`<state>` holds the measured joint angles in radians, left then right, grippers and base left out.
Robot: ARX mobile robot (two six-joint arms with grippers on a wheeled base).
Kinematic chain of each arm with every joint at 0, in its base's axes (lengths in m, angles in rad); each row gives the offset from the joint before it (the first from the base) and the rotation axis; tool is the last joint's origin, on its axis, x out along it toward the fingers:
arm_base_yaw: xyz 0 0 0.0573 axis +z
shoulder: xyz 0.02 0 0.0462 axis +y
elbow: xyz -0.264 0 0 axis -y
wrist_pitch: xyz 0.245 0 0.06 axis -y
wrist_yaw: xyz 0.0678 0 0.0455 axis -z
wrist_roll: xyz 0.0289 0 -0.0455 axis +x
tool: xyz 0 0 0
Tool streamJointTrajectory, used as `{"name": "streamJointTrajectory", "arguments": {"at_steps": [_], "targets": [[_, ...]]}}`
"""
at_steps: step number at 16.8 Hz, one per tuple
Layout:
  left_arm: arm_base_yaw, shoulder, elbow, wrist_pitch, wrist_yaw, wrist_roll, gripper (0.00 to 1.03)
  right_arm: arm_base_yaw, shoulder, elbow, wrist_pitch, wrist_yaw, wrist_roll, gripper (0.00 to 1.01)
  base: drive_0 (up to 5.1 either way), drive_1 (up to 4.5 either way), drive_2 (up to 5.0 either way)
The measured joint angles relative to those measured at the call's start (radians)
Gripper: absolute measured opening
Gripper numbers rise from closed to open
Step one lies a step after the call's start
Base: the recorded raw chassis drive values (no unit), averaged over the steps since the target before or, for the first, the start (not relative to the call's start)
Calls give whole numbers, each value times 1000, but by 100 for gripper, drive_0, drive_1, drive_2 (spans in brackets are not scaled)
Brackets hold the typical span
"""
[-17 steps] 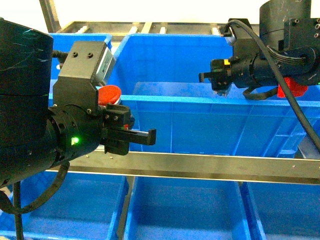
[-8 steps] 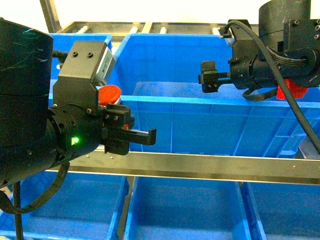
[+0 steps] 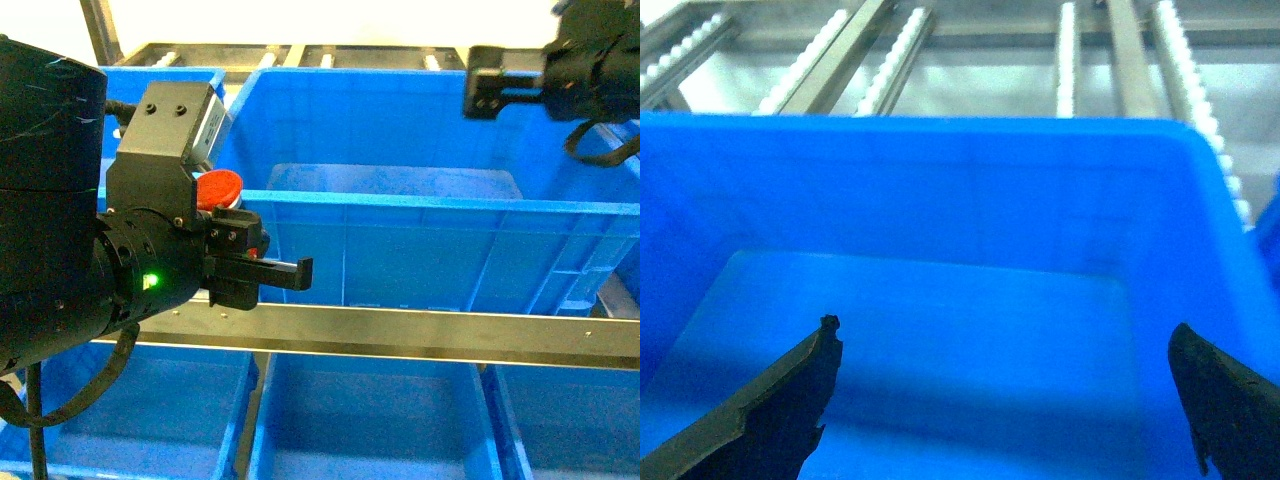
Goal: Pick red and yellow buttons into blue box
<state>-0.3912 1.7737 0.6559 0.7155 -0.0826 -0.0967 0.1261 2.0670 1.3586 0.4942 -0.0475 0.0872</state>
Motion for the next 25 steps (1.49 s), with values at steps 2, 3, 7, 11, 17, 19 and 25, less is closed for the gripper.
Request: {"name": "streamJointTrajectory", "arguments": {"at_steps": [2, 3, 7, 11, 17, 19, 25], "targets": [[0, 0, 0, 0, 0, 0, 25, -108, -241, -231, 73, 28, 35, 98, 0, 0, 0], [0, 0, 0, 0, 0, 0, 25, -136, -304, -308, 89, 27, 37, 98, 0, 0, 0], [0, 0, 0, 0, 0, 0, 25, -279, -597, -597, 137, 35, 56, 98, 0, 0, 0], [0, 0, 0, 0, 0, 0, 25, -390, -867, -883, 55, 14, 99, 98, 0, 0, 0], [-3, -15, 64, -48, 0, 0, 25, -387, -898, -944, 22, 19, 100, 98, 0, 0, 0], [0, -19, 173, -62, 25, 0, 25, -387, -898, -944, 22, 18, 100, 98, 0, 0, 0], [79, 308, 653, -333, 216, 80, 25, -387, -898, -944, 22, 19, 100, 98, 0, 0, 0]]}}
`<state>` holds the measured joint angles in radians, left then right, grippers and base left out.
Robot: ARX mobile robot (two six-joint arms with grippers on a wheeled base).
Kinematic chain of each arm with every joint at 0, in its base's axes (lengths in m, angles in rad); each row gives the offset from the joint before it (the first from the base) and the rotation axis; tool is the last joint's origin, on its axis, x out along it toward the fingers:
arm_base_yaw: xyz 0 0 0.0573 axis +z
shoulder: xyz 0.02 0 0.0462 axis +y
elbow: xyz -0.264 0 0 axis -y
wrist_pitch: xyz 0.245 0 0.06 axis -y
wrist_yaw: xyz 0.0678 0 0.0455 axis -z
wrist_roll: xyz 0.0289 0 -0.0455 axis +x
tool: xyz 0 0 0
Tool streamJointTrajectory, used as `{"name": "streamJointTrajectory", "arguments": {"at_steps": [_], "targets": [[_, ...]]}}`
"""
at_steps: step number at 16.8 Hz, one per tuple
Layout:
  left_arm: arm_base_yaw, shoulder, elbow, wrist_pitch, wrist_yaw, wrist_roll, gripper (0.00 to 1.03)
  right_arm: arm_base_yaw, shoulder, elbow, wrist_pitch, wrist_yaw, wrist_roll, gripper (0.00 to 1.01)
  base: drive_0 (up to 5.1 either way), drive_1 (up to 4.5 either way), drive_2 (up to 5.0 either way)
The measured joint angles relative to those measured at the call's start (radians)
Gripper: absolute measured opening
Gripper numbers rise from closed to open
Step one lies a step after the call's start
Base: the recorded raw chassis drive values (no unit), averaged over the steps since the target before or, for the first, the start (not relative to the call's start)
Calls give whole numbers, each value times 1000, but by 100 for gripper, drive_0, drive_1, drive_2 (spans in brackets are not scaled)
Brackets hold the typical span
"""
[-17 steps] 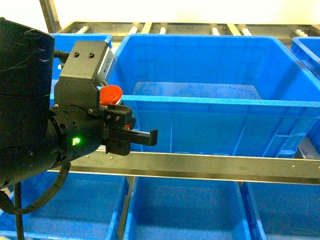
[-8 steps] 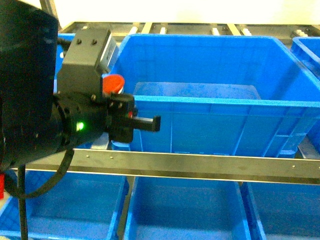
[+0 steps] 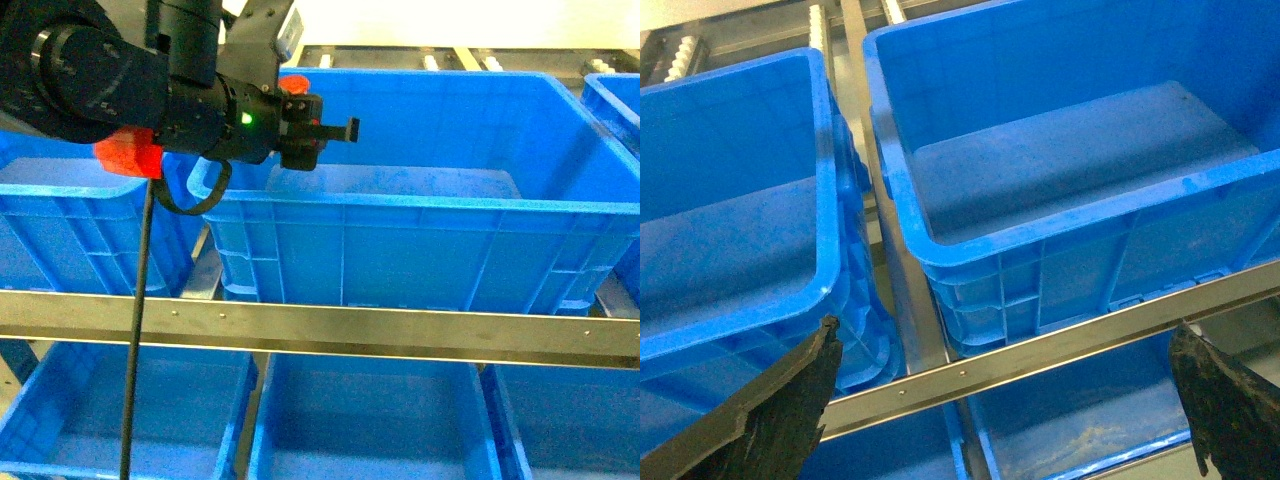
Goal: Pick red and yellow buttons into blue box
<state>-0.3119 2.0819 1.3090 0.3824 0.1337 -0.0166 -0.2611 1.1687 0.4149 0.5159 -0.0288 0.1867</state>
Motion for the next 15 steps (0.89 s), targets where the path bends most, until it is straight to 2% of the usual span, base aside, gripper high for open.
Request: {"name": "streamJointTrajectory", "arguments": {"at_steps": [1, 3, 6, 10, 11, 13, 14, 15], "targets": [[10, 60, 85, -71, 28, 2, 25, 0, 0, 0, 0, 0, 0, 98, 0, 0, 0], [14, 129, 204, -105, 31, 23, 25, 0, 0, 0, 0, 0, 0, 98, 0, 0, 0], [-6, 134, 235, -155, 51, 48, 27, 0, 0, 0, 0, 0, 0, 98, 0, 0, 0], [-26, 139, 212, -114, 48, 62, 64, 0, 0, 0, 0, 0, 0, 98, 0, 0, 0], [-25, 134, 189, -83, 33, 62, 79, 0, 0, 0, 0, 0, 0, 98, 0, 0, 0], [-20, 106, 120, 3, -8, 46, 95, 0, 0, 0, 0, 0, 0, 98, 0, 0, 0], [-16, 71, 62, 70, -46, 34, 100, 0, 0, 0, 0, 0, 0, 98, 0, 0, 0], [-8, 6, -16, 135, -82, 11, 97, 0, 0, 0, 0, 0, 0, 98, 0, 0, 0]]}}
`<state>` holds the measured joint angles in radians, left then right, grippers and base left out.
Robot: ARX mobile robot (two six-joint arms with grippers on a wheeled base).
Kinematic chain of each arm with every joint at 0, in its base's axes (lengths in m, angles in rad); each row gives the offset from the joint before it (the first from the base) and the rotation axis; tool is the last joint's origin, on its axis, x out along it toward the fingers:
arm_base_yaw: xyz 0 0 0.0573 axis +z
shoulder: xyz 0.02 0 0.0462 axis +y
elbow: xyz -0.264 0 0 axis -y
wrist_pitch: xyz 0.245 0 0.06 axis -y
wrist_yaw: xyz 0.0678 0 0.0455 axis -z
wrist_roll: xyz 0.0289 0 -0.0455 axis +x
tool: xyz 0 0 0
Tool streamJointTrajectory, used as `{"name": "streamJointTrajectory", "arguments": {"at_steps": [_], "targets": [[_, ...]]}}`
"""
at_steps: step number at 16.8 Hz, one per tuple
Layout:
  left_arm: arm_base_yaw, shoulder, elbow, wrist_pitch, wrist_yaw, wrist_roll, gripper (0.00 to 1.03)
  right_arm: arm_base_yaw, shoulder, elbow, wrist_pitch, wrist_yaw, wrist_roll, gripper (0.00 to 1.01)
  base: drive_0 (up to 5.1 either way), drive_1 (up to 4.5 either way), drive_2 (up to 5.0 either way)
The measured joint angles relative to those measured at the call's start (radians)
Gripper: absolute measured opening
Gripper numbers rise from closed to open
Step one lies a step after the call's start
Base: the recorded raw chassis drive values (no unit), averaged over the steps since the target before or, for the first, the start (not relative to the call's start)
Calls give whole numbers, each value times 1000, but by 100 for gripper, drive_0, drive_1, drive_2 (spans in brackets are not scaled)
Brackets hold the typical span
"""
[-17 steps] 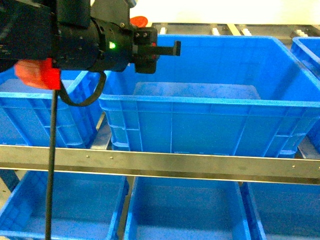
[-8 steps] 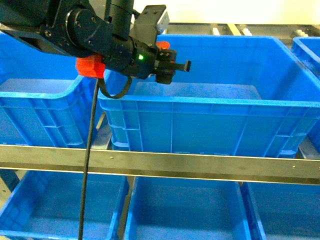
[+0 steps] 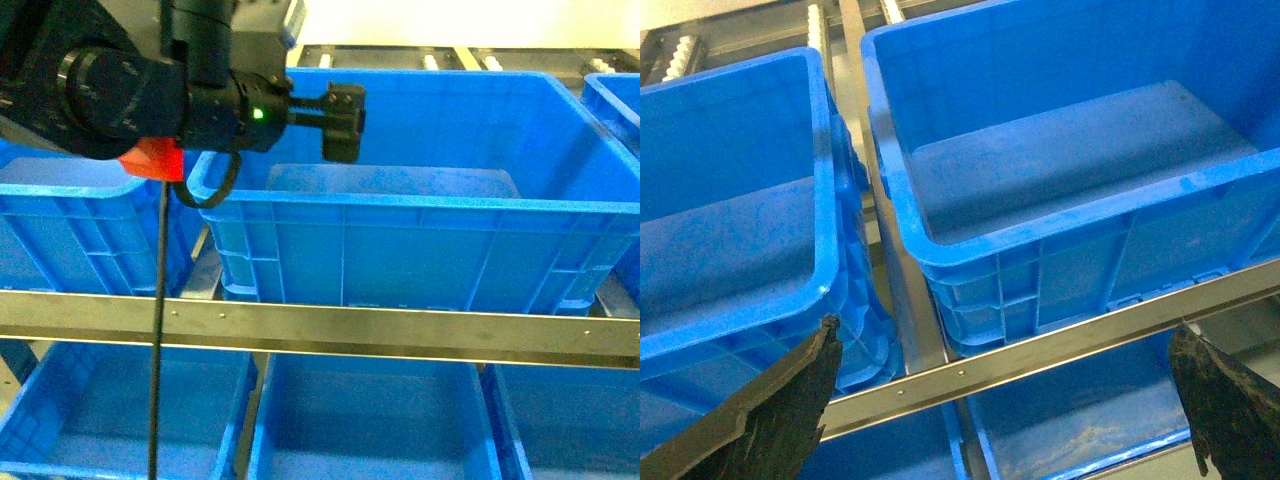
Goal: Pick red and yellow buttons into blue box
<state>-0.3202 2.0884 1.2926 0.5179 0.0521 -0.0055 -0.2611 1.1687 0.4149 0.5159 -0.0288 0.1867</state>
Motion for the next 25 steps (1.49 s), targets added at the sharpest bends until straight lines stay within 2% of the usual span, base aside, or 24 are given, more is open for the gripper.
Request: {"name": "streamJointTrajectory", "arguments": {"at_steps": [1, 5, 6, 8, 10, 11, 13, 14, 15, 16, 17, 19, 21, 22, 23, 24, 25], "targets": [[0, -89, -88, 76, -40, -19, 98, 0, 0, 0, 0, 0, 0, 98, 0, 0, 0], [-25, -341, -348, 200, -150, -79, 98, 0, 0, 0, 0, 0, 0, 98, 0, 0, 0], [-48, -415, -446, 216, -202, -95, 98, 0, 0, 0, 0, 0, 0, 98, 0, 0, 0], [-106, -550, -605, 225, -312, -101, 98, 0, 0, 0, 0, 0, 0, 98, 0, 0, 0], [-227, -713, -794, 184, -470, -105, 98, 0, 0, 0, 0, 0, 0, 98, 0, 0, 0], [-265, -727, -831, 175, -499, -106, 98, 0, 0, 0, 0, 0, 0, 98, 0, 0, 0], [-261, -720, -835, 177, -509, -108, 98, -1, 0, 0, -1, 2, 0, 98, 0, 0, 0], [-257, -720, -834, 177, -516, -109, 98, -10, 19, -23, 122, -55, -16, 94, 0, 0, 0], [-258, -711, -848, 253, -539, -92, 95, -5, 17, -72, 267, -154, -72, 83, 0, 0, 0], [-233, -711, -909, 420, -563, -56, 82, 34, -27, -146, 338, -195, -130, 70, 0, 0, 0], [-177, -772, -995, 468, -539, -32, 70, 55, -76, -190, 335, -185, -157, 57, 0, 0, 0], [-69, -934, -1098, 430, -454, -13, 42, 101, -180, -249, 303, -137, -174, 29, 0, 0, 0], [8, -1056, -1168, 363, -365, -12, 17, 135, -268, -300, 253, -98, -180, 3, 0, 0, 0], [45, -1106, -1194, 357, -331, -12, 4, 147, -315, -318, 225, -84, -184, 2, 0, 0, 0], [74, -1118, -1224, 392, -303, -11, 2, 163, -359, -331, 202, -75, -184, 2, 0, 0, 0], [103, -1159, -1254, 333, -274, -10, 2, 178, -406, -344, 170, -62, -184, 2, 0, 0, 0], [133, -1233, -1271, 277, -245, -10, 2, 248, -419, -382, 221, 19, -184, 2, 0, 0, 0]]}}
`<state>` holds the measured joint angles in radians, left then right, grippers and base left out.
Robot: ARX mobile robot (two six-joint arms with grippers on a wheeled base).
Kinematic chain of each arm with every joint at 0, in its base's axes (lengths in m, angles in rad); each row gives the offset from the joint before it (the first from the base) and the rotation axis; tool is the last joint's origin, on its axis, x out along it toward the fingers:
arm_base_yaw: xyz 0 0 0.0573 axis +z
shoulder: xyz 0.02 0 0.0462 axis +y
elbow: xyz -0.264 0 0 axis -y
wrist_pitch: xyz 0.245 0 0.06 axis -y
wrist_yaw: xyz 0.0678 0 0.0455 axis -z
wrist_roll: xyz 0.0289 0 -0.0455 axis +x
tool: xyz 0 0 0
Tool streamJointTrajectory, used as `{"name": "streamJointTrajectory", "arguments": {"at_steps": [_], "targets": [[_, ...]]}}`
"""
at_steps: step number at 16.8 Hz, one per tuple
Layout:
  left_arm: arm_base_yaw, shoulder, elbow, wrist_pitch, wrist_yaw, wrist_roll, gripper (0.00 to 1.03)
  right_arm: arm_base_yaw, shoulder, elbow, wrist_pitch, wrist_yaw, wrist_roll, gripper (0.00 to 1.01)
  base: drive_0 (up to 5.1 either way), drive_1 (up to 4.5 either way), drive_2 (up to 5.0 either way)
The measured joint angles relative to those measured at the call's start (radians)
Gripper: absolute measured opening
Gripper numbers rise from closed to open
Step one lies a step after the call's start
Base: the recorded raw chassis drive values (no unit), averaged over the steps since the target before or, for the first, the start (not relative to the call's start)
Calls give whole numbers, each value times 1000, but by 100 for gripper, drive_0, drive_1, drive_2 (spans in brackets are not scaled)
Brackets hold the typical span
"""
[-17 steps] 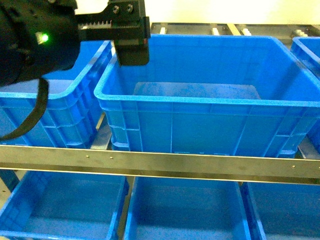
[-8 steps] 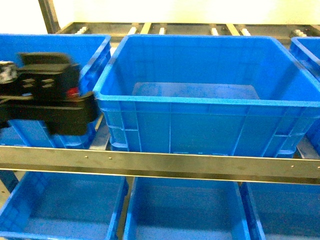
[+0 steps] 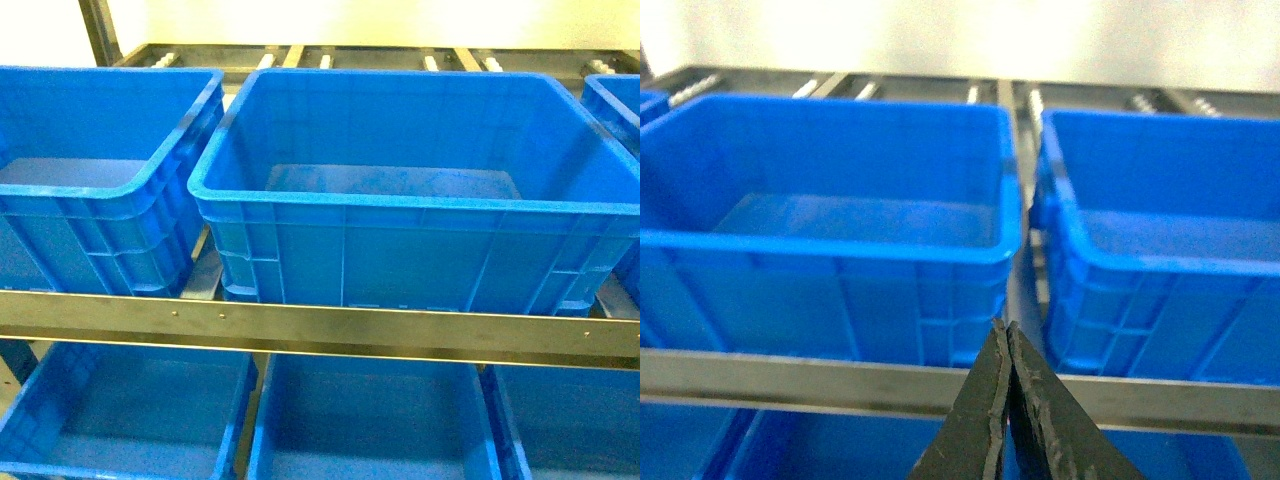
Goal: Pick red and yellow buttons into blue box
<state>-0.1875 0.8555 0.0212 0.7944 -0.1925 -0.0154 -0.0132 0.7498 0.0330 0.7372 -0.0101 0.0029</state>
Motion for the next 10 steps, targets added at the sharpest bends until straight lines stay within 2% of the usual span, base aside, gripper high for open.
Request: {"name": "streamJointTrajectory", "arguments": {"at_steps": [1, 4, 5, 6, 10], "targets": [[22, -69, 0, -39, 26, 1, 2, 19, -28, -20, -51, -3, -1, 2, 0, 0, 0], [80, -238, -6, -198, 82, 1, 2, 18, -188, -20, -181, 7, -1, 2, 0, 0, 0], [134, -294, -6, -247, 153, 1, 2, 18, -227, -20, -225, 7, 0, 2, 0, 0, 0], [157, -309, -6, -260, 172, 2, 2, 18, -238, -20, -238, 7, 0, 2, 0, 0, 0], [194, -348, -7, -290, 175, 2, 2, 18, -275, -20, -268, 7, 0, 2, 0, 0, 0]]}}
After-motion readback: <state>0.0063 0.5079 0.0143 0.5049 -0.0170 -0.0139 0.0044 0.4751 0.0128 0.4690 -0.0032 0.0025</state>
